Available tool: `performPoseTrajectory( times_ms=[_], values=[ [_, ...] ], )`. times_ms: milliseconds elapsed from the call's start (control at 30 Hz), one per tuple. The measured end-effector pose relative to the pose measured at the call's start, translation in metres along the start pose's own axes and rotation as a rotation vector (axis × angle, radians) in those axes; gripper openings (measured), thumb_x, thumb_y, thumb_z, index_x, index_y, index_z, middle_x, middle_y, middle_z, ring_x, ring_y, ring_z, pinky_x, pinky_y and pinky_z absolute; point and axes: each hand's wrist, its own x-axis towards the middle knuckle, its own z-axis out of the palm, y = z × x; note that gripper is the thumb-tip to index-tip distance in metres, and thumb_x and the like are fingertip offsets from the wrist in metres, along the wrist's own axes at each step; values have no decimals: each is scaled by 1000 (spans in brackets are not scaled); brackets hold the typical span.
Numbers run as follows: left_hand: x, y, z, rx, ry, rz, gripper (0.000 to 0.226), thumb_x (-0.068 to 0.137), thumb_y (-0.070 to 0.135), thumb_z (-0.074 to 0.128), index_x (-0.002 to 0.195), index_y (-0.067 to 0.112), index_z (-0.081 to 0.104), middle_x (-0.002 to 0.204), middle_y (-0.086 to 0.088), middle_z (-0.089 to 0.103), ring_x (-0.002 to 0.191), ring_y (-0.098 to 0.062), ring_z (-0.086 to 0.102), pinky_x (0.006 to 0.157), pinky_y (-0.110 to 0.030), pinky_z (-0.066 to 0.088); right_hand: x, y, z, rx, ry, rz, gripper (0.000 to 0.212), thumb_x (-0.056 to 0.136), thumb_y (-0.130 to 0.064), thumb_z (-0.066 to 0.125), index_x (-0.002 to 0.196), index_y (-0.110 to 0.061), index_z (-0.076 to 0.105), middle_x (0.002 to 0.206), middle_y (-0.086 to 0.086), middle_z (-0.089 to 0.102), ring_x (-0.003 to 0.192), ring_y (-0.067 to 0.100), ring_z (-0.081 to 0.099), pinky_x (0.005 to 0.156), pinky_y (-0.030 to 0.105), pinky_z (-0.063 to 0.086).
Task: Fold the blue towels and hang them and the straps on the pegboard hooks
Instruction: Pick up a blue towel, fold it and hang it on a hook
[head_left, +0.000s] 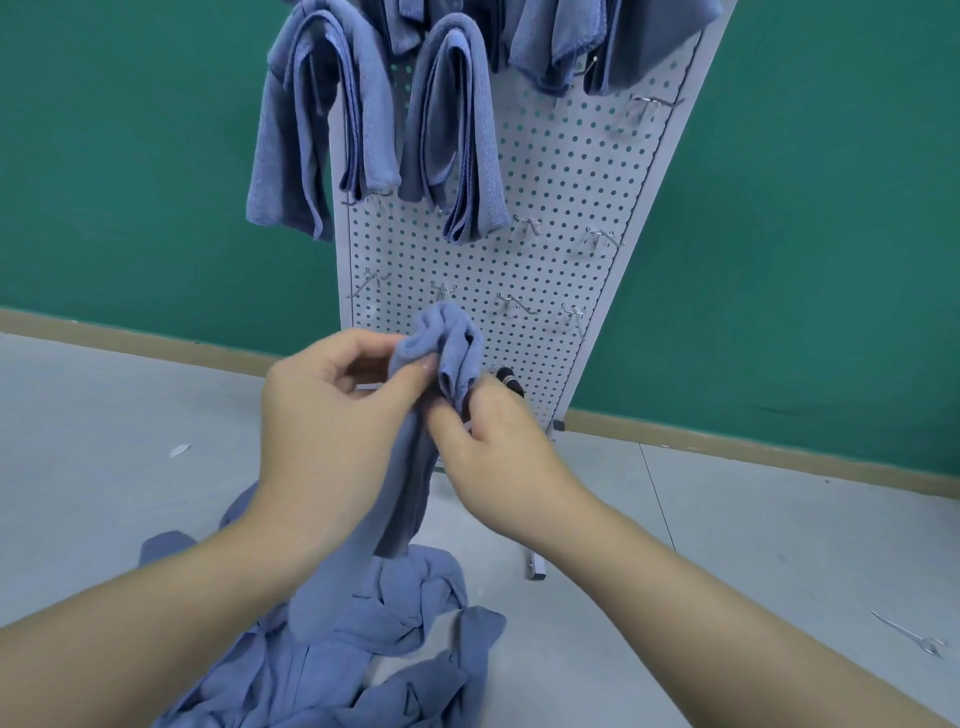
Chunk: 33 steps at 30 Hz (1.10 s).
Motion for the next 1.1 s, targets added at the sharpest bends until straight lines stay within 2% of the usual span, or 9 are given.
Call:
performPoseTrajectory(
  times_ms=[100,200,300,433,533,667,800,900,1100],
  values=[
    [-5,1,1,18,-70,26,22,94,9,70,90,29,76,85,15,78,80,0,73,74,-12,53,2,1,-5,69,-39,-1,10,102,-23,58,98,-18,65,70,-13,59,55,0,50,55,16,38],
    [-3,3,-1,-40,-185,9,29,105,5,52,112,23,73,100,11,80,96,-5,75,82,-17,56,3,3,-15,119,-4,9,13,97,-26,68,86,-18,67,64,-16,61,58,-1,54,55,16,42],
    [1,6,-2,-184,-292,-84,34,106,-2,43,121,17,67,105,-2,80,102,-17,76,82,-26,61,5,6,-21,93,132,87,32,95,-27,69,71,-14,52,49,-14,40,46,4,38,46,14,30],
    [19,-2,-7,-8,-163,29,13,93,17,68,105,21,71,98,4,75,97,-16,71,90,-33,58,6,1,-30,32,174,71,46,96,-26,67,63,-21,36,43,-12,30,43,8,30,44,16,23],
    [27,-6,-8,-23,-284,-70,51,72,49,76,115,23,68,110,6,75,105,-11,70,94,-29,55,5,-3,-34,151,171,15,36,97,-20,65,66,-16,47,50,-15,38,49,4,34,48,19,29],
    [21,-10,-3,-184,-590,-292,65,70,42,81,125,12,66,120,-5,76,116,-22,71,101,-36,55,4,-5,-36,300,245,-13,18,99,-20,66,84,-10,66,68,-4,66,64,15,63,60,31,52],
    [14,-11,0,-105,-628,-360,56,63,36,88,112,13,72,109,-6,79,101,-22,76,83,-33,60,7,-3,-42,497,306,53,26,99,-27,65,114,-7,70,108,9,78,107,26,73,94,47,59],
    [11,-9,2,-64,-620,-448,48,62,31,88,103,10,74,99,-7,80,89,-20,77,71,-28,58,10,-4,-49,690,340,79,21,105,-16,58,121,-6,67,115,8,77,111,21,73,97,37,59],
    [13,-9,1,-19,-650,-539,42,57,38,92,88,13,80,98,-11,80,87,-23,77,79,-36,59,14,0,-72,857,456,138,19,106,-16,56,120,-12,67,114,2,77,104,15,74,90,32,59]
  ],
)
